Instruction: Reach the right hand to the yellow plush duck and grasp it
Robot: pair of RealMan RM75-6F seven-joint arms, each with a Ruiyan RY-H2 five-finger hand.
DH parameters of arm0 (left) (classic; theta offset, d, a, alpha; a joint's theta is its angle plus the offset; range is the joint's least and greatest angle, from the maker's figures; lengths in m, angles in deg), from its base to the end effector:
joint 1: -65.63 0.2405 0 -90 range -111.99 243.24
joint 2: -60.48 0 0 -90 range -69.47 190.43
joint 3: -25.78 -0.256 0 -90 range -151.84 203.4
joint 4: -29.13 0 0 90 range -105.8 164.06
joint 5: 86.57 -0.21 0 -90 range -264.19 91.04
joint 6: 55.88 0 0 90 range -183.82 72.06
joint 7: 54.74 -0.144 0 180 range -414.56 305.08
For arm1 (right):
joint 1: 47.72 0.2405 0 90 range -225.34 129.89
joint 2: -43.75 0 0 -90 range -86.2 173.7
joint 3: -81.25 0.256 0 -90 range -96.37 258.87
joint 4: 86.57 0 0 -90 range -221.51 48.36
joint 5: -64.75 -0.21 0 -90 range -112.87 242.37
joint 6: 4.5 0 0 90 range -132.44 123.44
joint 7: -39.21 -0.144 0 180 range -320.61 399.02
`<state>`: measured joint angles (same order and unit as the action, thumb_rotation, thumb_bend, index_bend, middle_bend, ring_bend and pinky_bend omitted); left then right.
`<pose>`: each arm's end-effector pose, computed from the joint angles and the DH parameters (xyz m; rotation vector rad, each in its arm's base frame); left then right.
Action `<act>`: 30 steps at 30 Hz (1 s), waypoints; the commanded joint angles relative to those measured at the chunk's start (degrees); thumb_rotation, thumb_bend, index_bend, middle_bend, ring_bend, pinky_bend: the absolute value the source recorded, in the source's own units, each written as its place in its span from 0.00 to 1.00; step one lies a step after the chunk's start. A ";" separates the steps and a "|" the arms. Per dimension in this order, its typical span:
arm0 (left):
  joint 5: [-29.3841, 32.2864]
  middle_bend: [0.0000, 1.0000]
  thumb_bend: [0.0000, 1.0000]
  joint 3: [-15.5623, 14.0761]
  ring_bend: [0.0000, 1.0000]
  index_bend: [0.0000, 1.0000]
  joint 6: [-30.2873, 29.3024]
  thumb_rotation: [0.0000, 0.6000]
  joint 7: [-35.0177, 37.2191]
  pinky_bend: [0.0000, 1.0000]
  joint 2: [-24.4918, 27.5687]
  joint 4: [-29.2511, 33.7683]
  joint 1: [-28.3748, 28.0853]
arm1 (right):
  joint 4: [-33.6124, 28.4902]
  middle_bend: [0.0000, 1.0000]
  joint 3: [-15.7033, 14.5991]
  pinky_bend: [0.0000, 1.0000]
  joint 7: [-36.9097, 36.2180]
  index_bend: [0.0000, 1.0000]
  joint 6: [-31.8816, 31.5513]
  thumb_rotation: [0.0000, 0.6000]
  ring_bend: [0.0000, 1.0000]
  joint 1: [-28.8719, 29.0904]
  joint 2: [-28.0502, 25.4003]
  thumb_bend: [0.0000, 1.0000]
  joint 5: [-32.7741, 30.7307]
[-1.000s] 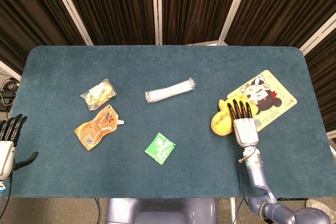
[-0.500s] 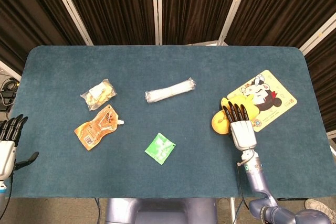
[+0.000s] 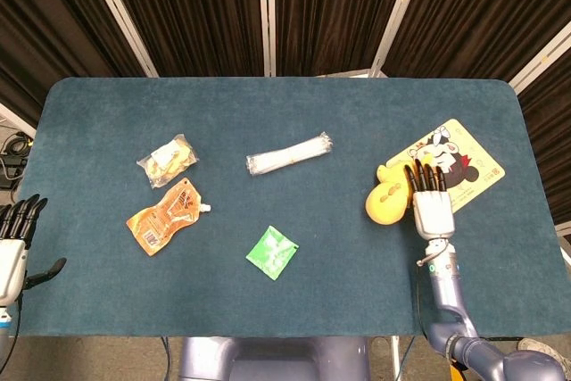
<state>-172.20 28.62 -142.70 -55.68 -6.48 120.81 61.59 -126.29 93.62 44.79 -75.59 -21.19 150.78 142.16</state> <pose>-0.3106 0.1763 0.1485 -1.3479 -0.9100 -0.9280 -0.3039 -0.3307 -0.0025 1.4231 -0.7206 0.8054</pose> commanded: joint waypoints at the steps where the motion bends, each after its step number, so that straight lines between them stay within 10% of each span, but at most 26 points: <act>1: -0.09 0.00 0.21 -0.02 0.00 0.00 -0.12 1.00 -0.05 0.00 0.00 0.03 0.04 | -2.03 0.00 0.21 0.00 -0.33 0.00 -1.47 1.00 0.00 -0.70 -1.66 1.00 0.07; 10: -0.54 0.00 0.21 -0.09 0.00 0.00 -0.79 1.00 0.10 0.00 0.26 0.36 0.29 | -12.86 0.00 -3.56 0.00 -1.54 0.00 -9.59 1.00 0.00 -5.96 -8.19 0.85 4.29; 20: -2.48 0.00 0.21 -0.34 0.00 0.00 -3.15 1.00 0.89 0.00 0.61 0.50 1.04 | -32.75 0.00 -14.40 0.00 2.21 0.00 -21.87 1.00 0.00 -15.39 -22.27 0.40 15.58; 30: -3.69 0.00 0.21 -0.58 0.00 0.00 -4.25 1.00 1.68 0.00 0.81 0.33 1.41 | -38.64 0.00 -16.18 0.00 4.50 0.00 -23.59 1.00 0.00 -18.61 -27.62 0.34 17.68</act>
